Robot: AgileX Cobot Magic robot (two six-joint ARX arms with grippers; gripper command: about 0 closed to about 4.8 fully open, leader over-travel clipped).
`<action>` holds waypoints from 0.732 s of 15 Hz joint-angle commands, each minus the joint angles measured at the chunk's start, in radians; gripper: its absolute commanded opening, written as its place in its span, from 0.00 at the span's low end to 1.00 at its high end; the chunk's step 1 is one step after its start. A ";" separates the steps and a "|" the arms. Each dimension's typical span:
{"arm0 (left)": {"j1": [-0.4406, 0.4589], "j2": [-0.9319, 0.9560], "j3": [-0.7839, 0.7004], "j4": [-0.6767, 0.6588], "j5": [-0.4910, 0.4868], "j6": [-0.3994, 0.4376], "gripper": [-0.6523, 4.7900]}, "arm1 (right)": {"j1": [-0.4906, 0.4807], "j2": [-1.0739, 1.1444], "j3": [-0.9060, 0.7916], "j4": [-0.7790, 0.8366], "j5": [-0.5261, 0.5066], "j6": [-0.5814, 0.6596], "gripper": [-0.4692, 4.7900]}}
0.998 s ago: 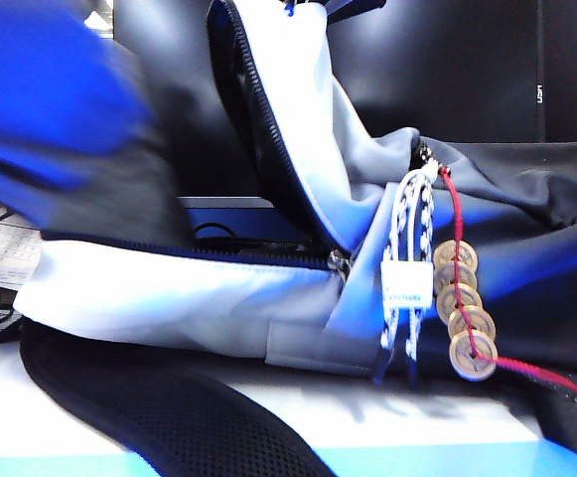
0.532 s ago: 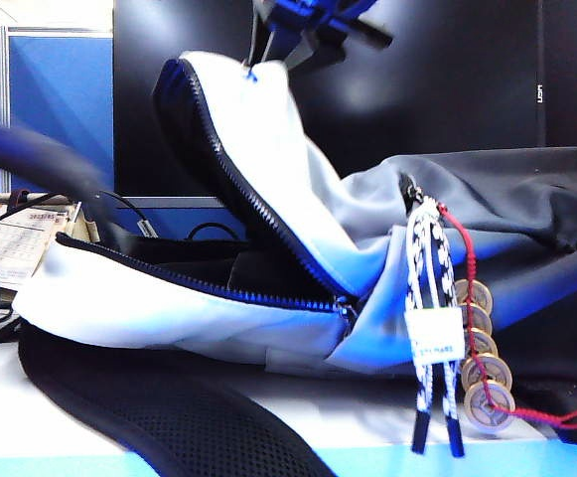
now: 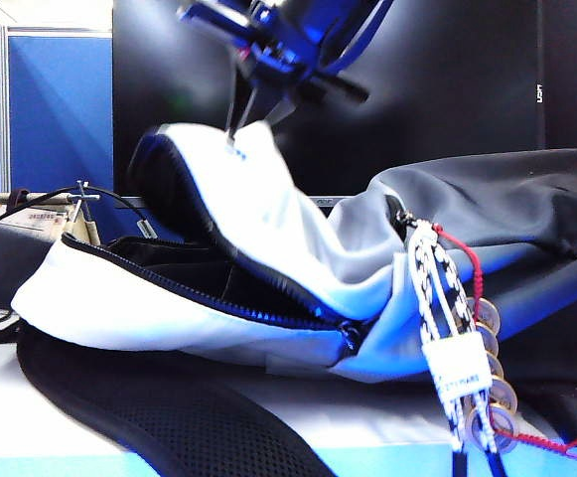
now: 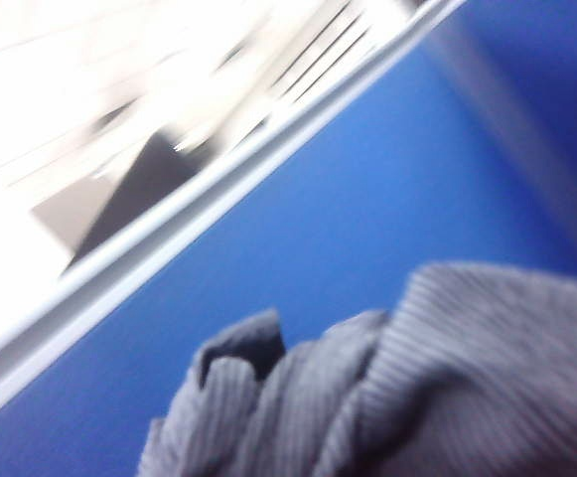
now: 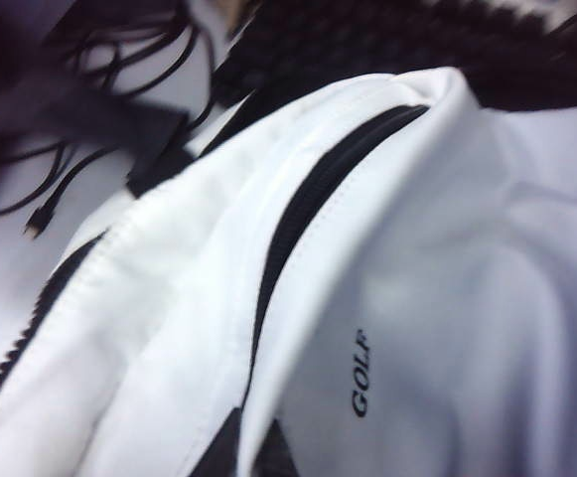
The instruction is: Take the gray clothes out of the backpack.
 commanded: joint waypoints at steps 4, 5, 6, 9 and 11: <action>0.143 0.008 0.010 0.014 0.135 -0.267 0.35 | 0.008 0.022 0.008 0.092 -0.051 -0.002 0.68; 0.142 0.008 0.010 -0.001 0.154 -0.290 0.36 | 0.007 0.022 0.009 0.111 -0.051 -0.002 0.75; 0.142 0.008 0.010 -0.016 0.166 -0.318 0.36 | 0.006 0.020 0.010 0.117 -0.050 -0.003 0.75; 0.140 0.008 0.010 -0.126 0.326 -0.475 0.47 | 0.006 0.001 0.010 0.136 -0.042 -0.002 0.75; 0.136 0.011 0.010 -0.196 0.520 -0.588 0.74 | 0.005 -0.032 0.010 0.140 -0.004 -0.002 0.75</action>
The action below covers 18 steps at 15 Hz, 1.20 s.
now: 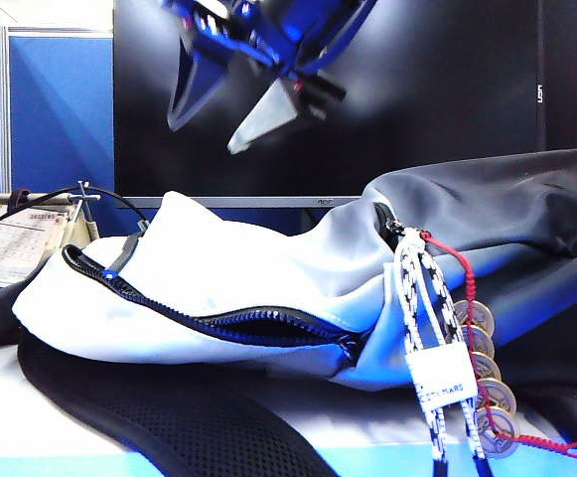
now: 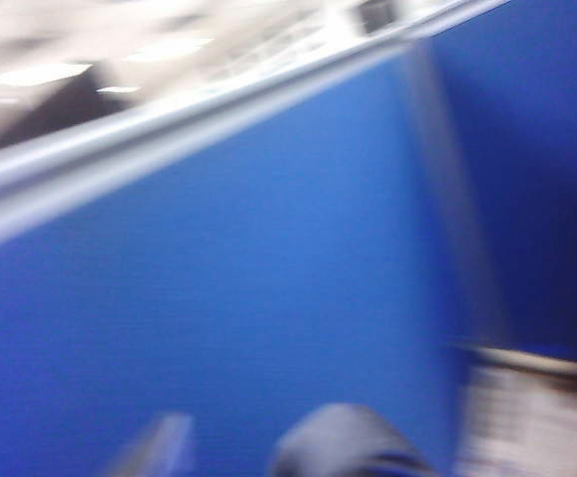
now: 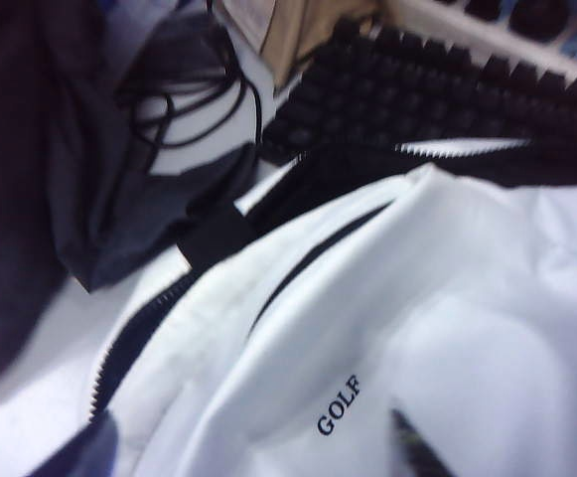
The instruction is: Take the gray clothes out of the backpack.
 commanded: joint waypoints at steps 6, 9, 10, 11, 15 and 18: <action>-0.007 0.088 0.010 -0.119 0.381 -0.183 1.00 | -0.023 -0.215 0.008 -0.009 0.086 0.000 0.75; -0.005 0.097 0.010 -0.412 0.338 -0.192 1.00 | -0.021 -0.272 0.008 -0.044 0.085 0.000 0.75; -0.005 0.106 0.010 -0.553 0.366 -0.225 1.00 | -0.019 -0.282 0.008 -0.047 0.085 0.000 0.75; -0.007 0.109 0.006 -0.645 0.407 -0.241 1.00 | -0.019 -0.286 0.008 -0.048 0.085 0.000 0.75; -0.007 0.062 0.008 -0.676 0.562 -0.367 1.00 | -0.018 -0.287 0.008 -0.071 0.078 0.000 0.75; -0.007 -0.014 0.008 -0.463 1.032 -0.586 0.72 | -0.018 -0.303 0.008 -0.114 0.078 0.000 0.75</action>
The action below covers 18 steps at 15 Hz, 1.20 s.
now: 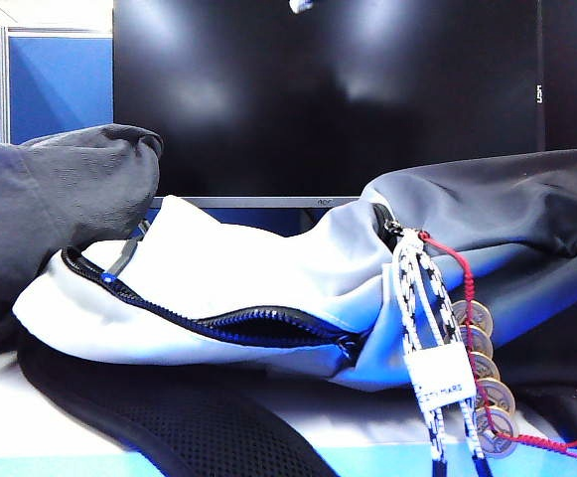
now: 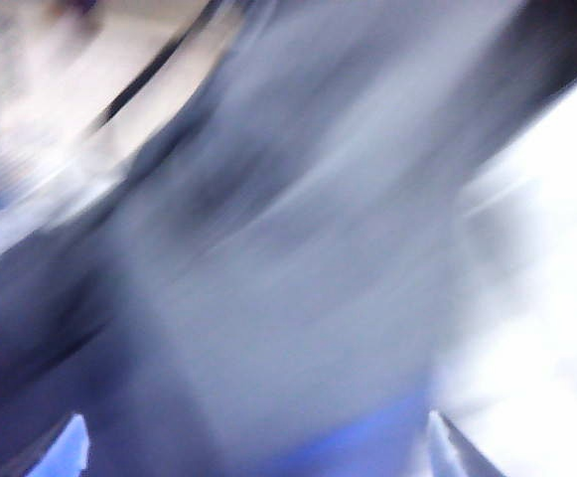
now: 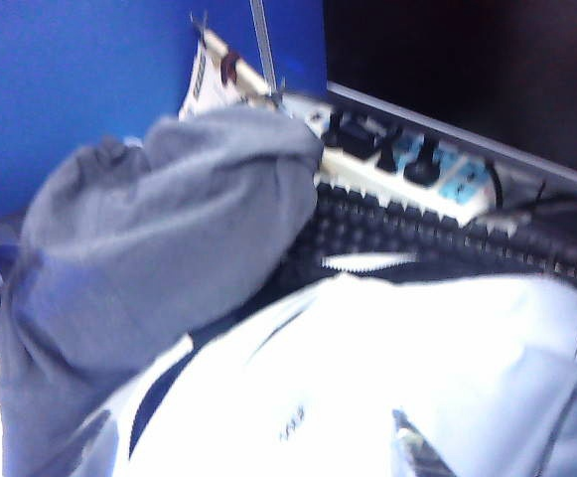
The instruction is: Take the gray clothes out of the backpack.
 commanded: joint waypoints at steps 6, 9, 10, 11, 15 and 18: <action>0.000 -0.311 0.003 0.355 0.491 -0.366 0.11 | -0.001 -0.242 0.007 -0.113 0.001 -0.027 0.08; 0.000 -0.535 -0.005 0.166 0.305 -0.299 0.11 | 0.002 -0.401 0.000 -0.224 -0.003 -0.048 0.08; 0.000 -0.601 -0.019 0.125 0.280 -0.299 0.11 | 0.002 -0.460 -0.014 -0.242 -0.003 -0.060 0.08; 0.000 -0.661 -0.038 0.098 0.279 -0.303 0.11 | 0.002 -0.527 -0.047 -0.241 0.001 -0.060 0.08; 0.000 -0.779 -0.113 0.029 0.284 -0.370 0.11 | 0.002 -0.784 -0.238 -0.237 0.073 -0.066 0.08; 0.000 -0.788 -0.172 0.032 0.307 -0.393 0.11 | 0.001 -1.061 -0.382 -0.101 0.097 -0.063 0.08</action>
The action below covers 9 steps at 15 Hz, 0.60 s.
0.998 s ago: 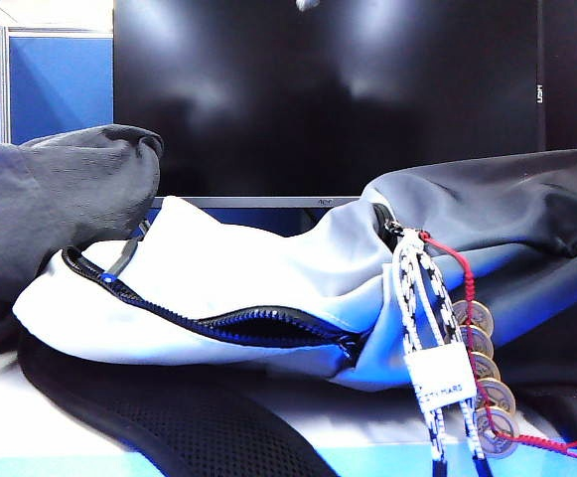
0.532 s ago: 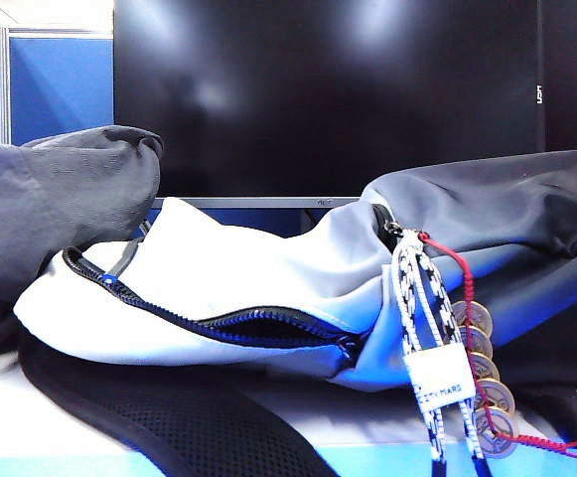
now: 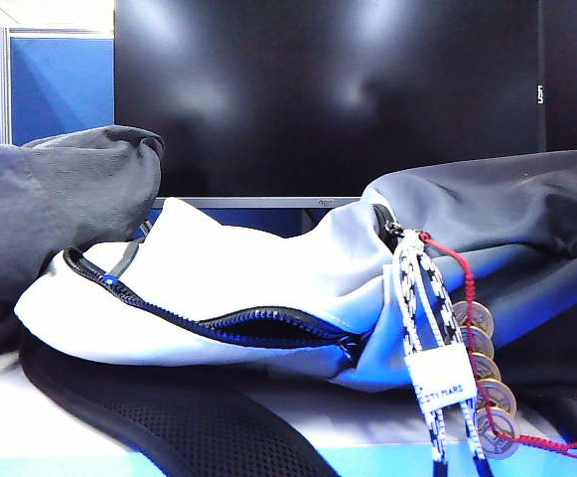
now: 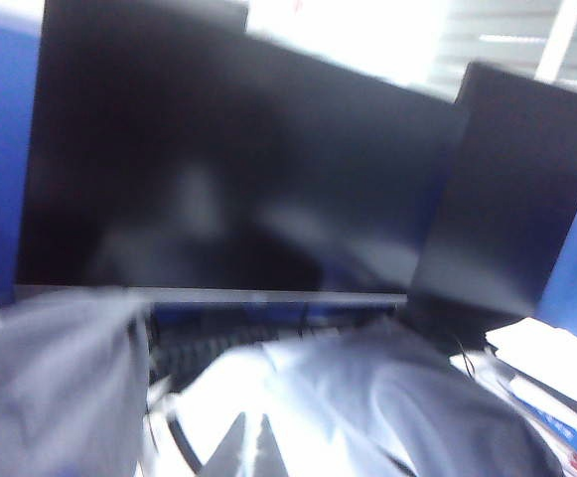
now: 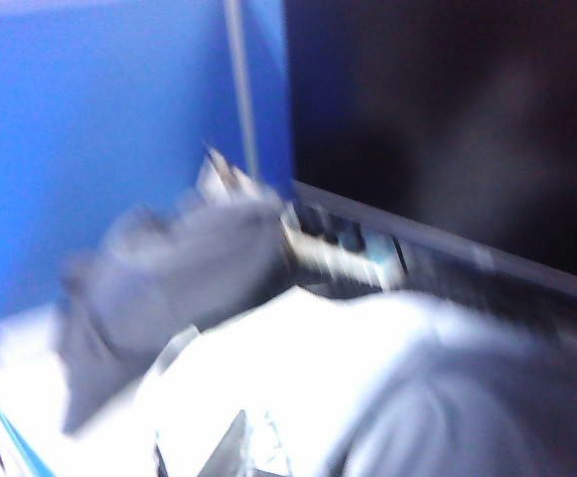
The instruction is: Take the gray clothes out of the backpack.
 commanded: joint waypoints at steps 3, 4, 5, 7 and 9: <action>0.000 -0.004 -0.041 0.016 0.073 -0.011 0.11 | 0.000 -0.410 -0.106 0.105 0.255 -0.001 0.08; 0.000 -0.006 -0.043 0.016 0.076 -0.005 0.11 | -0.002 -0.413 -0.089 0.073 0.276 -0.004 0.08; 0.000 -0.015 -0.045 0.013 0.084 -0.002 0.11 | 0.000 -0.411 -0.054 0.003 0.299 -0.017 0.08; 0.000 -0.034 -0.075 0.024 0.094 0.013 0.11 | -0.001 -0.413 -0.066 -0.032 0.237 -0.018 0.08; 0.000 -0.038 -0.114 0.025 0.145 0.008 0.11 | -0.002 -0.413 -0.113 -0.062 0.204 -0.006 0.08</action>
